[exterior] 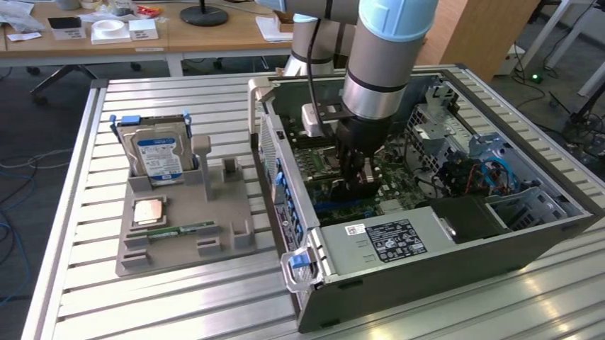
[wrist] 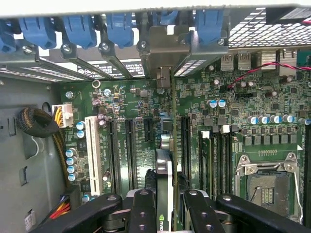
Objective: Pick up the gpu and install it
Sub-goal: 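Insert the gpu into the slot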
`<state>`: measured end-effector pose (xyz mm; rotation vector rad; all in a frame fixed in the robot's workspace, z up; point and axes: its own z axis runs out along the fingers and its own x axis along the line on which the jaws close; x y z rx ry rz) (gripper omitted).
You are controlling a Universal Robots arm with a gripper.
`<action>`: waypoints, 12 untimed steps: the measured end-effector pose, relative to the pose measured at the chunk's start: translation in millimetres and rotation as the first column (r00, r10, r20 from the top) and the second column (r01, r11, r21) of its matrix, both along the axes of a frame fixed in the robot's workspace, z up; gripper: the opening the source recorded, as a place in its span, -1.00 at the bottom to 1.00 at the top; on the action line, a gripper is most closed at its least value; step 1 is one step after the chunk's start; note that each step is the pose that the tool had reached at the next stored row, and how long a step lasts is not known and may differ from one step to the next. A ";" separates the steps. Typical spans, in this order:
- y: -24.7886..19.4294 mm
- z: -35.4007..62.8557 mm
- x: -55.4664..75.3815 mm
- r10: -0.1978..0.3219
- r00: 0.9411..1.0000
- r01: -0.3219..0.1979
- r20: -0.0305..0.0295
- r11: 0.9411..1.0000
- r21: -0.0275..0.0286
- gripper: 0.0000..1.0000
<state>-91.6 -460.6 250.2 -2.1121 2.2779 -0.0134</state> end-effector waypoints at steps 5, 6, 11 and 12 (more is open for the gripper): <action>0.0 -0.2 0.1 0.000 1.000 0.000 0.000 1.000 0.001 -0.47; 0.0 -0.6 0.1 0.000 1.000 0.000 0.000 1.000 0.001 -0.47; 0.0 -1.4 -0.1 0.000 1.000 0.000 0.000 1.000 0.000 -0.47; 0.0 -1.5 -0.1 0.000 1.000 0.000 0.000 1.000 0.000 -0.47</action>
